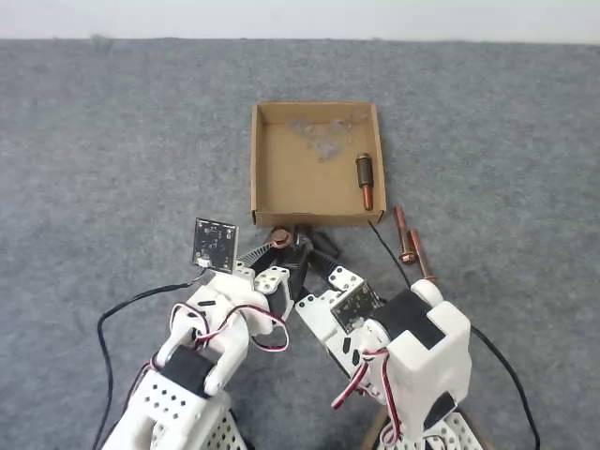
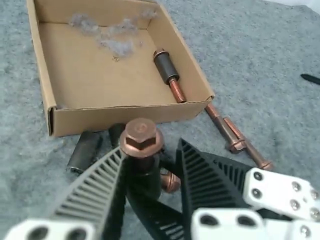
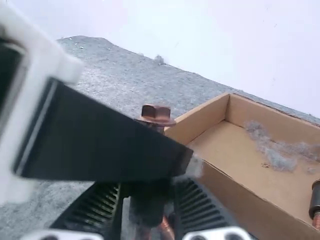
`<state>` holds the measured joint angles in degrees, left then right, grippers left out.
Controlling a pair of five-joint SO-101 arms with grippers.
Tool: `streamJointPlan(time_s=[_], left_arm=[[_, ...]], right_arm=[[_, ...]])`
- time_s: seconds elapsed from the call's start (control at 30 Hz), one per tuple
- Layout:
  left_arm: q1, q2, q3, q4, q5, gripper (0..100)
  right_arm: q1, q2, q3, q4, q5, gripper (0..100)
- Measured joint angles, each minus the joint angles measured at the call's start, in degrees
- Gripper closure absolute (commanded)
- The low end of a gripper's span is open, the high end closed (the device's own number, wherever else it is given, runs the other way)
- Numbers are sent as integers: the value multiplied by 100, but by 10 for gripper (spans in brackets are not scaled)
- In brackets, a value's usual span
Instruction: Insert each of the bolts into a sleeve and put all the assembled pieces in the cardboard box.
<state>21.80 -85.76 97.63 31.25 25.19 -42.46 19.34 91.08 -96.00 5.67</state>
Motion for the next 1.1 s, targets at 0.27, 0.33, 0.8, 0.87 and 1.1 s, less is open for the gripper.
streamJointPlan(time_s=[0.27, 0.33, 0.8, 0.87, 1.1], left_arm=[[-220, 53, 0, 193, 0, 862], [-308, 9, 0, 211, 0, 862], [-343, -343, 0, 229, 0, 862], [-404, -686, 0, 264, 141, 862], [-457, -1749, 0, 1073, 387, 866]], right_arm=[[62, 0, 0, 0, 9, 992], [62, 0, -26, 0, 9, 992], [70, 0, 0, 0, 9, 992], [70, 0, 0, 26, 9, 992], [70, 0, 0, 26, 9, 992]])
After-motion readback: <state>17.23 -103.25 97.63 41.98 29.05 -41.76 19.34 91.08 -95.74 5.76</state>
